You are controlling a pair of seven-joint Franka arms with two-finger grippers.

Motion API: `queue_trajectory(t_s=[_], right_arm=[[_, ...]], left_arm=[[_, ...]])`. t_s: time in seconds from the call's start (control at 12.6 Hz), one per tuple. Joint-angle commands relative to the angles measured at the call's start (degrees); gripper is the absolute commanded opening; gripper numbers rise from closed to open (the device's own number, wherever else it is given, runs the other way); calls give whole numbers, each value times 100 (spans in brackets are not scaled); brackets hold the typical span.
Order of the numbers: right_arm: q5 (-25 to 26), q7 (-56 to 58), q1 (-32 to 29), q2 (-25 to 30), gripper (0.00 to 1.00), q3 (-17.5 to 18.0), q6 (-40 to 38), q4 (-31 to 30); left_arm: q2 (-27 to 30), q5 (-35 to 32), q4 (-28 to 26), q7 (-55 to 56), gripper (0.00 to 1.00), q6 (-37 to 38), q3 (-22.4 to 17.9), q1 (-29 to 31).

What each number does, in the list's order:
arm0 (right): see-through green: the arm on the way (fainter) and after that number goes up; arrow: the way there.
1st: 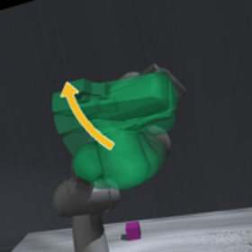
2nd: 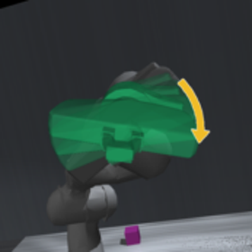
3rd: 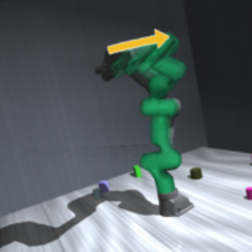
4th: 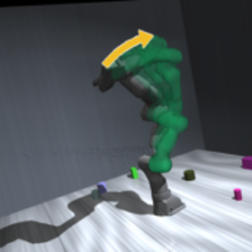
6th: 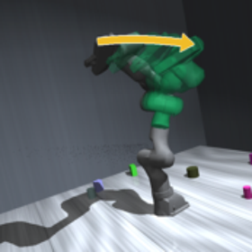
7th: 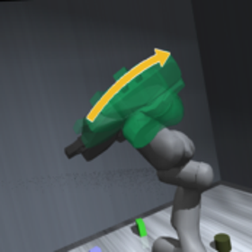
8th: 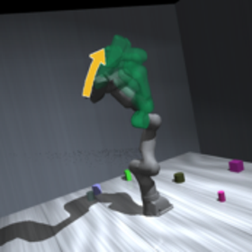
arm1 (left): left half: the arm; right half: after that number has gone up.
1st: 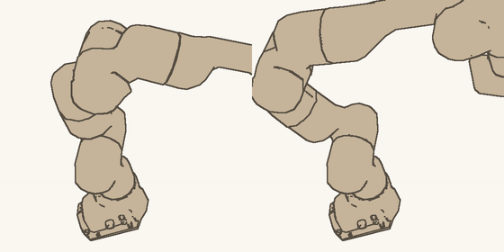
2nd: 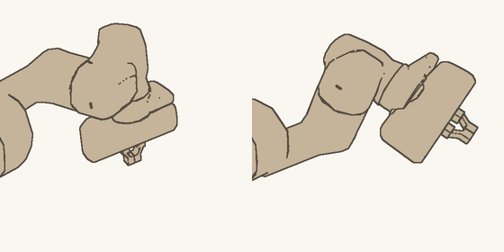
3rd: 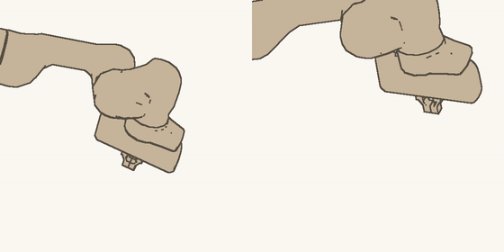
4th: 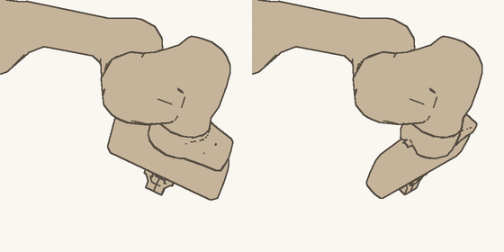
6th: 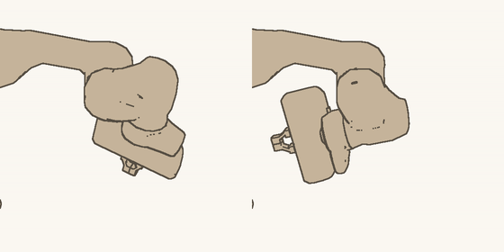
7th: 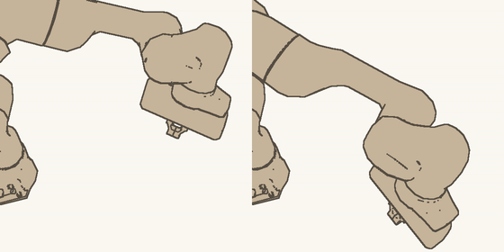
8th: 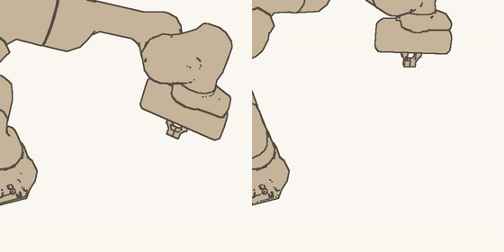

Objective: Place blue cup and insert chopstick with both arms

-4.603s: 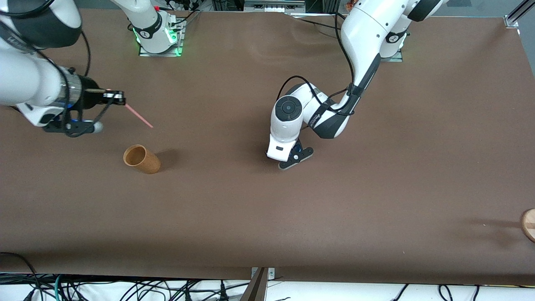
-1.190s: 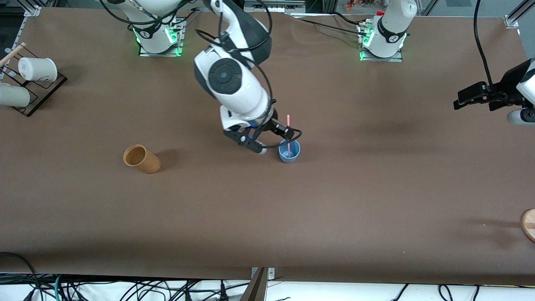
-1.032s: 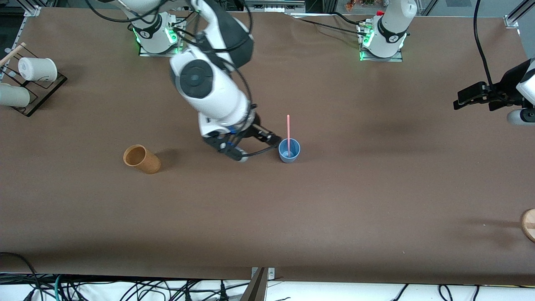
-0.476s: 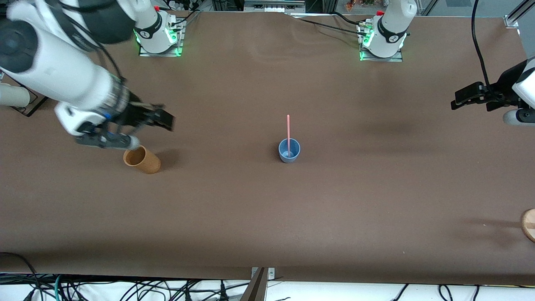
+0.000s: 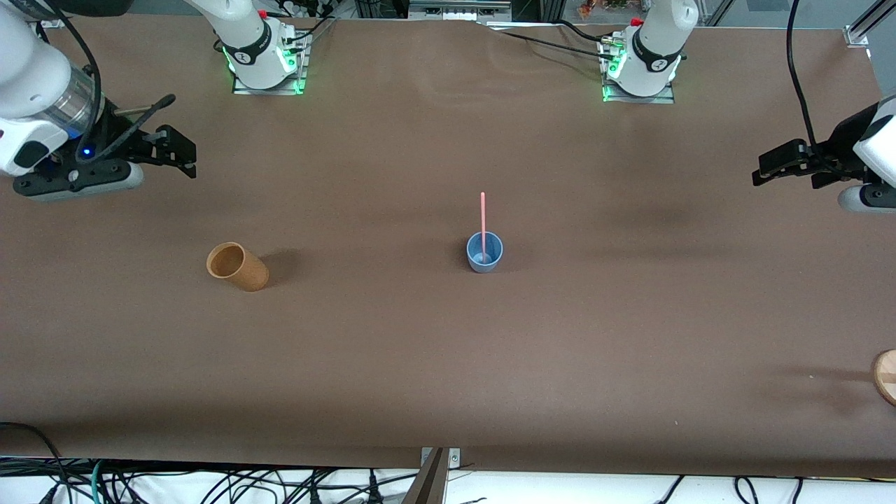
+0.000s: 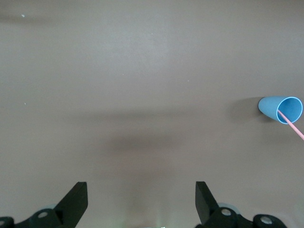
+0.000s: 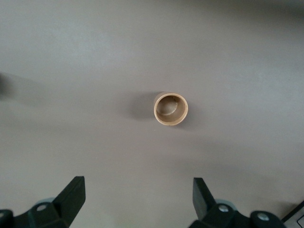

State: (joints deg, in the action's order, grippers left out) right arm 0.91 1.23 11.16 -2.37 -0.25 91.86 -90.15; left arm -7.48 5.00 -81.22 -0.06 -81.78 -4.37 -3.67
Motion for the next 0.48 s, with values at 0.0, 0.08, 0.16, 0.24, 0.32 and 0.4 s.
queue_trajectory(t_s=[0.0,0.08,0.16,0.24,0.32,0.4], right_arm=[[111,105,-35,158,100,69,157,-257],[112,105,-26,184,100,69,140,-257],[112,114,-26,184,100,69,96,-257],[112,123,-26,184,100,69,78,-266],[112,131,-26,184,100,69,78,-266],[112,140,-26,193,100,69,87,-257]], left_arm=[[0,63,-34,58,100,-84,-3,6],[9,63,-34,67,100,-84,-3,6],[9,63,-34,67,100,-84,-3,6],[9,71,-34,58,100,-84,-3,6],[9,72,-34,58,100,-84,6,6],[9,72,-34,58,100,-84,6,-2]])
